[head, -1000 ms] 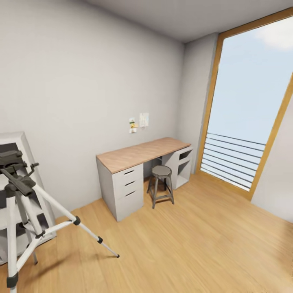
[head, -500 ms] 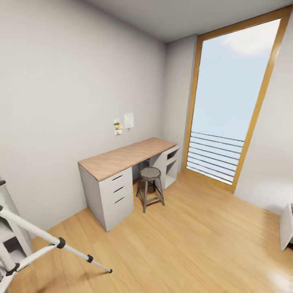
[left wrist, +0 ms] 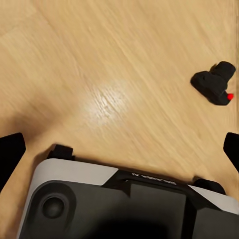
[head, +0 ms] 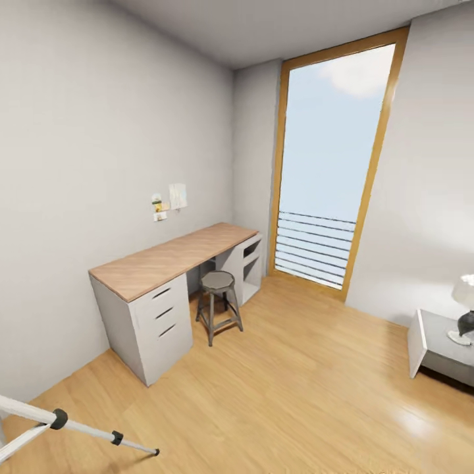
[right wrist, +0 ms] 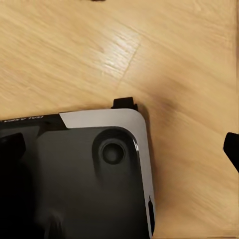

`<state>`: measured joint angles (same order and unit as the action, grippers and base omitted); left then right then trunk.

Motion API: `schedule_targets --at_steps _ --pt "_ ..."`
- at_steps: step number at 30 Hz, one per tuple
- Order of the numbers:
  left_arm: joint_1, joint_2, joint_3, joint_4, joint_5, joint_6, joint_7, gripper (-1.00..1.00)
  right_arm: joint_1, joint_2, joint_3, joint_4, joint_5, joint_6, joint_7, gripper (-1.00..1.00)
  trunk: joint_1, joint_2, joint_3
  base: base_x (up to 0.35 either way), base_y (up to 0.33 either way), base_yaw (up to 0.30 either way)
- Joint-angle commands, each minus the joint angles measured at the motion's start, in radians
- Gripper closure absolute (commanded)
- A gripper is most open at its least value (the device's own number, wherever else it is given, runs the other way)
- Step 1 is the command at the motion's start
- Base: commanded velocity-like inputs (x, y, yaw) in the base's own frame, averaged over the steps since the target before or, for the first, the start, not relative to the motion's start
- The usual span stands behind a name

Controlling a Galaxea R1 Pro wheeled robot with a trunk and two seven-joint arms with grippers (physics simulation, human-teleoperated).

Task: Attach the digital camera to the camera tripod in the bedroom.

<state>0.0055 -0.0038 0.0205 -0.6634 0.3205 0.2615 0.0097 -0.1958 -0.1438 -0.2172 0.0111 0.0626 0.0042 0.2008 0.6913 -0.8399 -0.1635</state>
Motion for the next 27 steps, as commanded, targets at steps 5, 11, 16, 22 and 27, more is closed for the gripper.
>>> schedule_targets --at_steps 5,11,16,22,27 --pt "0.001 0.000 0.002 -0.003 0.009 0.007 0.001 -1.00 -0.001 0.000 -0.008 0.001 0.006 0.000 0.003 -1.00 0.000 -0.001 -0.001 0.011 0.002 -0.296" --pt "0.001 0.001 0.002 -0.001 0.009 0.007 0.001 -1.00 -0.002 0.000 -0.008 0.001 0.006 -0.001 0.003 -1.00 0.000 -0.001 -0.001 0.146 0.083 -0.296" --pt "0.001 0.000 0.001 -0.001 0.008 0.007 0.000 -1.00 -0.002 0.000 -0.008 0.001 0.006 -0.001 0.003 -1.00 0.000 -0.001 -0.001 0.237 0.214 -0.296" --pt "0.001 0.000 0.001 -0.001 0.008 0.007 0.000 -1.00 -0.001 0.000 -0.008 0.001 0.006 -0.001 0.003 -1.00 0.000 -0.001 -0.001 0.212 0.281 -0.296" --pt "0.001 0.000 0.001 -0.001 0.008 0.007 0.001 -1.00 -0.001 -0.001 -0.008 0.001 0.006 -0.001 0.003 -1.00 0.000 -0.001 -0.001 0.139 0.231 -0.296"
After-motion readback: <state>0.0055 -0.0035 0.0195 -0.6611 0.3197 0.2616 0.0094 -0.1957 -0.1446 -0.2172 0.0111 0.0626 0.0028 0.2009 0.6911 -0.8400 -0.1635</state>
